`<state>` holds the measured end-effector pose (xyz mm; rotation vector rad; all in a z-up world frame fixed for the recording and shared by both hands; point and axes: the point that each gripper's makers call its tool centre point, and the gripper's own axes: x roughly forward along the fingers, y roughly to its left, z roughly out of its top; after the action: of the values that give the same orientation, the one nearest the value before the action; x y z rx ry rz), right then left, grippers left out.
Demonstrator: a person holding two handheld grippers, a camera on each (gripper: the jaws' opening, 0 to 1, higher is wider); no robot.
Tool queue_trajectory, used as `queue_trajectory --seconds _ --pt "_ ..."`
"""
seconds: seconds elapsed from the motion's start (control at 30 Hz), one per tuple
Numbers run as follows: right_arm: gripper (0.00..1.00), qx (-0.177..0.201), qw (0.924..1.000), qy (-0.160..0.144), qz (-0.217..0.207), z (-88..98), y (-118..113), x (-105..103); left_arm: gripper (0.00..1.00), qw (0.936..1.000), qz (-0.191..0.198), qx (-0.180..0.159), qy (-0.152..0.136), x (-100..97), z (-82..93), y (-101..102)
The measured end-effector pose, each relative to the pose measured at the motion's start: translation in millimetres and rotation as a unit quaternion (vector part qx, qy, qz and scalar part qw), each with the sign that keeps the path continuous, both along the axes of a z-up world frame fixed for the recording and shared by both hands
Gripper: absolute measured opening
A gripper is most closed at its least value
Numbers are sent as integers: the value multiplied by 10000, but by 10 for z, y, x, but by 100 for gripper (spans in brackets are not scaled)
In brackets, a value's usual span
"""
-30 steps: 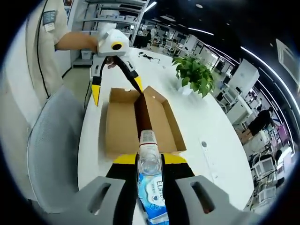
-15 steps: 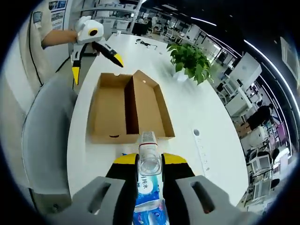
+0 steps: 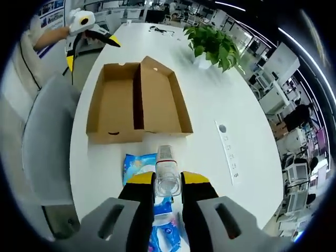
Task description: Operate the shoe box by opening the lid, removing the specified soft item, and placing it in the target area until the item is outside and the box remains undamaged.
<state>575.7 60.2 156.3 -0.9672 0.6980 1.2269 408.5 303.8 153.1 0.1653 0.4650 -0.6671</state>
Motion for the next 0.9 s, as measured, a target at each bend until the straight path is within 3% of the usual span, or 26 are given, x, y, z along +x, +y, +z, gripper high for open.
queue_trajectory --seconds 0.4,0.9 --pt "16 -730 9970 247 101 -328 -60 153 100 9998 189 47 19 -63 -23 145" --pt "16 -1453 9887 309 210 -613 -178 428 100 9991 405 59 53 -140 -47 283"
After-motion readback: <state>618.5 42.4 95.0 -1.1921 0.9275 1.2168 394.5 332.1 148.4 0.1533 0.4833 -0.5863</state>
